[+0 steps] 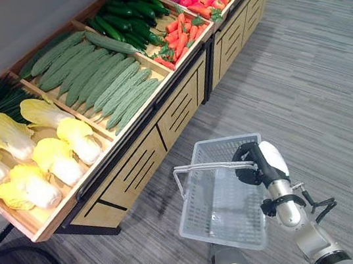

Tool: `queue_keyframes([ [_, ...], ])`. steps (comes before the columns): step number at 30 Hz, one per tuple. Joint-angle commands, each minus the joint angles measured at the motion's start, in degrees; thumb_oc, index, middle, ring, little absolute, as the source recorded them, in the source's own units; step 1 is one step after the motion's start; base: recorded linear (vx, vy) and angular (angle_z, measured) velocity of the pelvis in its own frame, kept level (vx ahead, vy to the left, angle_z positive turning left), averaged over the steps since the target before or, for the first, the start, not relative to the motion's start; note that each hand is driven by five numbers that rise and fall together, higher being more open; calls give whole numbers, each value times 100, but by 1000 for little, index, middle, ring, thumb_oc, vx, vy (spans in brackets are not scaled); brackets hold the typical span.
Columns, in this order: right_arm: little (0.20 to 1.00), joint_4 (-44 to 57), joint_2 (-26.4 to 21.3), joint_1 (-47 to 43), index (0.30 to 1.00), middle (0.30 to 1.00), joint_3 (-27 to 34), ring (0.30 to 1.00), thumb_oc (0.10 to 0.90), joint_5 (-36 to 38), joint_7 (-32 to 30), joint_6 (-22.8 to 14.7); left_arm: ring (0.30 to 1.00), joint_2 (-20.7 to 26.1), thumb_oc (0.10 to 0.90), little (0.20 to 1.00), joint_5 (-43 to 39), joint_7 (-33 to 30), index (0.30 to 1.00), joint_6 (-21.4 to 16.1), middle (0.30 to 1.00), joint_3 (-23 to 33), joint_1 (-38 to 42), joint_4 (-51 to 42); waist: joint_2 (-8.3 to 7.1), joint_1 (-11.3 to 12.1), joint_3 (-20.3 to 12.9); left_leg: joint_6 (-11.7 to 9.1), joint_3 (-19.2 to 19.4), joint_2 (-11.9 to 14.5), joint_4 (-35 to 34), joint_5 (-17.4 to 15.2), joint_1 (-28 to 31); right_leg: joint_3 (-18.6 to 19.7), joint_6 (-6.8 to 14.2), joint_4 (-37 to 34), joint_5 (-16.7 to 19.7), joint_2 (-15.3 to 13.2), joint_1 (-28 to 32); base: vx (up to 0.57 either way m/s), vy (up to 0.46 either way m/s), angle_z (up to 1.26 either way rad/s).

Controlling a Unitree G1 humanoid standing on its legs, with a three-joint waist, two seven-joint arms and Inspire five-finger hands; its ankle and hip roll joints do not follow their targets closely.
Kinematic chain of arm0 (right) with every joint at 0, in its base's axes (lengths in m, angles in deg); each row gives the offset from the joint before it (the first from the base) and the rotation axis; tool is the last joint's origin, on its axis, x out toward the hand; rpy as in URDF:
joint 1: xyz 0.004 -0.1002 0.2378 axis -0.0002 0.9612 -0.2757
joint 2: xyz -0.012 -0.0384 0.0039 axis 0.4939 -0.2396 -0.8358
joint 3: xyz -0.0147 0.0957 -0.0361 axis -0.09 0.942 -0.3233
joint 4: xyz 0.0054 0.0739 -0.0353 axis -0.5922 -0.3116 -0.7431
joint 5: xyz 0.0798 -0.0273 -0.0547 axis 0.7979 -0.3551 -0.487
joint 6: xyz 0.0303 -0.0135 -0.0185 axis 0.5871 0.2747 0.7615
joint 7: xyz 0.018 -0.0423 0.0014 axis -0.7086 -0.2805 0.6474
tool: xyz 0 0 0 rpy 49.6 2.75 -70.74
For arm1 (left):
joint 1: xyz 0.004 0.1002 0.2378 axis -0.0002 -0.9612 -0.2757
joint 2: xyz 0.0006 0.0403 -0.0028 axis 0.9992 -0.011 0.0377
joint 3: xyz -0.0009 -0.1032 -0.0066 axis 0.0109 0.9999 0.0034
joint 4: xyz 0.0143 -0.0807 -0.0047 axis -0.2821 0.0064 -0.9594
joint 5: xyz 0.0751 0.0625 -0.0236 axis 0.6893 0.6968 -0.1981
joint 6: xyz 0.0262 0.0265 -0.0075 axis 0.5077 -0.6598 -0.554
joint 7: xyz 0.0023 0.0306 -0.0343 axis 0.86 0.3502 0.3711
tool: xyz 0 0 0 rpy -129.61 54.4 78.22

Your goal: Get the vegetables into the basket

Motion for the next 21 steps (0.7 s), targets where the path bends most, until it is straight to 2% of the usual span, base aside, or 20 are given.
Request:
queue_keyframes([
  [1, 300, 1010, -223, -256, 300, 300, 462, 300, 400, 325, -339, -664, 1000, 189, 900, 1000, -147, -165, 1000, -43, 1000, -30, 159, -77, -226, -145, -82, -11, 239, -54, 338, 414, -235, 122, 416, 530, -596, -410, 9, 56, -188, 44],
  [3, 300, 985, -275, -202, 300, 300, 509, 300, 400, 326, -372, -658, 1000, 172, 900, 1000, -167, -168, 1000, -57, 1000, -62, 177, -147, -247, -211, -32, -16, 641, 33, 626, 471, -382, -64, 337, 510, -671, -465, 159, 55, -182, 55],
  [4, 300, 982, -276, -202, 300, 300, 509, 300, 400, 326, -374, -660, 1000, 172, 900, 1000, -167, -168, 1000, -55, 1000, -62, 176, -149, -244, -216, -28, -18, 634, 37, 639, 464, -385, -70, 336, 508, -672, -463, 165, 26, -108, 58],
  [5, 300, 985, -294, -156, 300, 300, 551, 300, 400, 309, -430, -648, 1000, 163, 900, 1000, -209, -179, 1000, -51, 1000, -86, 213, -194, -238, -253, -2, 5, 970, 132, 637, 508, -461, -200, 308, 496, -733, -502, 247, 14, -70, 59],
  [6, 300, 986, -291, -123, 300, 300, 587, 300, 400, 286, -459, -620, 1000, 164, 900, 1000, -226, -180, 1000, -44, 1000, -98, 239, -221, -230, -265, 20, 5, 1115, 159, 570, 505, -513, -264, 313, 484, -761, -514, 293, 30, -107, 83],
  [7, 300, 1003, -262, -49, 300, 300, 696, 300, 400, 263, -554, -599, 1000, 162, 900, 1000, -198, -203, 1000, -39, 1000, -189, 358, -240, -194, -297, 47, 31, 1534, 116, 167, 436, -706, -523, 355, 414, -801, -607, 383, 24, -52, 100],
  [8, 300, 1004, -261, -45, 300, 300, 701, 300, 400, 262, -554, -600, 1000, 161, 900, 1000, -198, -203, 1000, -38, 1000, -193, 361, -238, -197, -302, 42, 38, 1529, 104, 153, 441, -705, -531, 361, 409, -802, -618, 384, 30, -21, 110],
  [9, 300, 1001, -243, 1, 300, 300, 756, 300, 400, 248, -611, -593, 1000, 143, 900, 1000, -162, -212, 1000, -29, 1000, -246, 401, -267, -163, -320, 35, 41, 1703, 72, -101, 507, -873, -653, 389, 380, -833, -650, 420, 75, 50, 91],
  [10, 300, 1017, -212, 22, 300, 300, 810, 300, 400, 224, -665, -562, 1000, 148, 900, 1000, -110, -222, 1000, -26, 1000, -285, 429, -274, -132, -317, 42, 25, 1804, 94, -303, 671, -1090, -745, 411, 380, -872, -652, 468, 120, 73, 78],
  [11, 300, 1006, -193, 17, 300, 300, 816, 300, 400, 232, -691, -561, 1000, 156, 900, 1000, -87, -230, 1000, -28, 1000, -300, 429, -266, -145, -315, 48, -3, 1861, 141, -349, 805, -1193, -767, 417, 389, -895, -661, 522, 172, 98, 67],
  [13, 300, 1011, -175, 7, 300, 300, 784, 300, 400, 243, -686, -563, 1000, 171, 900, 1000, -79, -225, 1000, -26, 1000, -304, 399, -249, -174, -280, 53, -3, 1776, 131, -295, 811, -1235, -731, 424, 418, -914, -670, 554, 147, 101, 50],
  [16, 300, 972, -69, 49, 300, 300, 736, 300, 400, 205, -649, -506, 1000, 229, 900, 1000, -68, -199, 1000, 21, 1000, -244, 367, -205, -207, -259, -2, 80, 1825, 37, -475, 688, -1041, -628, 494, 422, -963, -699, 645, 161, 178, -38],
  [17, 300, 900, -8, 62, 300, 300, 722, 300, 400, 201, -604, -452, 1000, 244, 900, 1000, -45, -175, 1000, 29, 1000, -205, 350, -182, -274, -246, -9, 161, 1900, -65, -463, 572, -961, -547, 555, 436, -976, -792, 720, 78, 141, -48],
  [18, 300, 899, -6, 59, 300, 300, 722, 300, 400, 200, -603, -452, 1000, 246, 900, 1000, -45, -175, 1000, 29, 1000, -204, 353, -182, -271, -238, -20, 162, 1907, -59, -467, 585, -978, -540, 551, 425, -956, -785, 702, 115, 205, -41],
  [21, 300, 779, 142, 5, 300, 300, 665, 300, 400, 304, -559, -437, 1000, 290, 900, 1000, -43, -145, 1000, 23, 1000, -176, 314, -213, -386, -156, -36, 294, 1988, -173, -352, 383, -925, -393, 657, 439, -910, -919, 744, 97, 191, -23],
])
